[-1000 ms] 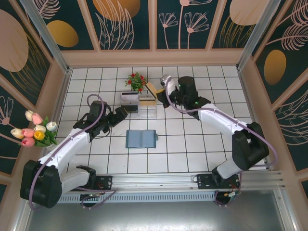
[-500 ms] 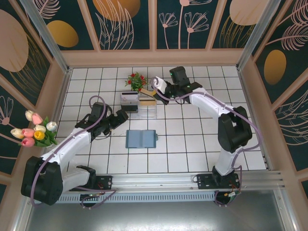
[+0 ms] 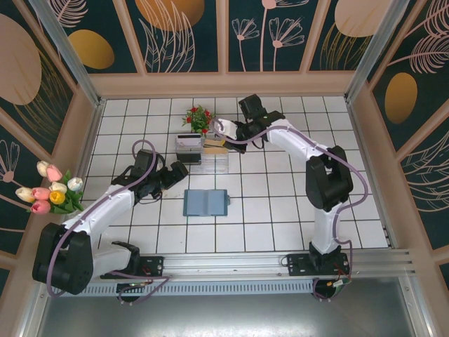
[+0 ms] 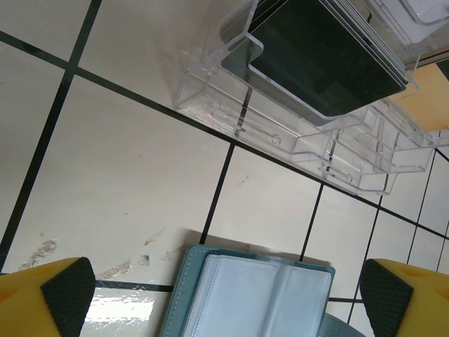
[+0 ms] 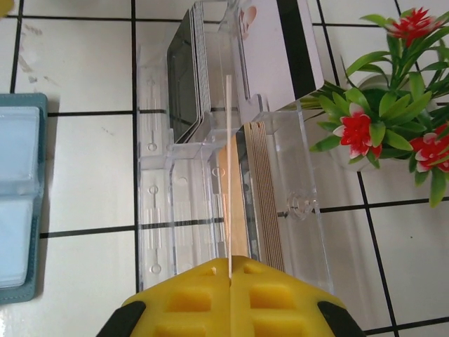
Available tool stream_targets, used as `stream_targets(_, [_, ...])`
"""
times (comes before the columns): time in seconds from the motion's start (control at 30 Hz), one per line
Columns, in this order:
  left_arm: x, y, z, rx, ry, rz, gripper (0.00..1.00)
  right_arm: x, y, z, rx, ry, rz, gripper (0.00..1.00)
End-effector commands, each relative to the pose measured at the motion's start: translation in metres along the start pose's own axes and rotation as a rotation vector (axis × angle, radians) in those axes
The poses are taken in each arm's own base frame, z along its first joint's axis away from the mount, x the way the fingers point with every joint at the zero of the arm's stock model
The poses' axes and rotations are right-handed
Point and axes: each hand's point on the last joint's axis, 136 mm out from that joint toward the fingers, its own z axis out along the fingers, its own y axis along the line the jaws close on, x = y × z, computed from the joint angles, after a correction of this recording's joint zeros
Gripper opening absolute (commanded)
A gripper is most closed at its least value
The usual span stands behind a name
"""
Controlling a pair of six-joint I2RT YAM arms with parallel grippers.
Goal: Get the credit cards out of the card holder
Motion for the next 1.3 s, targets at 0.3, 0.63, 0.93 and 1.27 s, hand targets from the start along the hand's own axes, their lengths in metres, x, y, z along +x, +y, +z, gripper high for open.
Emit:
stream_targets(0.3, [0.002, -0.001, 0.002, 0.017, 0.015, 0.025, 0.99, 0.004, -0.007, 0.020, -0.027, 0.090, -0.137, 0.00])
stream_targets(0.63, [0.004, -0.001, 0.003, 0.019, 0.025, 0.032, 0.99, 0.007, 0.000, 0.033, -0.042, 0.118, -0.154, 0.00])
stream_targets(0.93, [0.007, 0.000, 0.004, 0.030, 0.032, 0.031, 0.98, 0.002, -0.010, 0.026, 0.018, 0.121, -0.163, 0.10])
stream_targets(1.27, [0.007, -0.003, 0.003, 0.045, 0.032, 0.031, 0.98, -0.013, -0.015, 0.013, 0.046, 0.090, -0.151, 0.25])
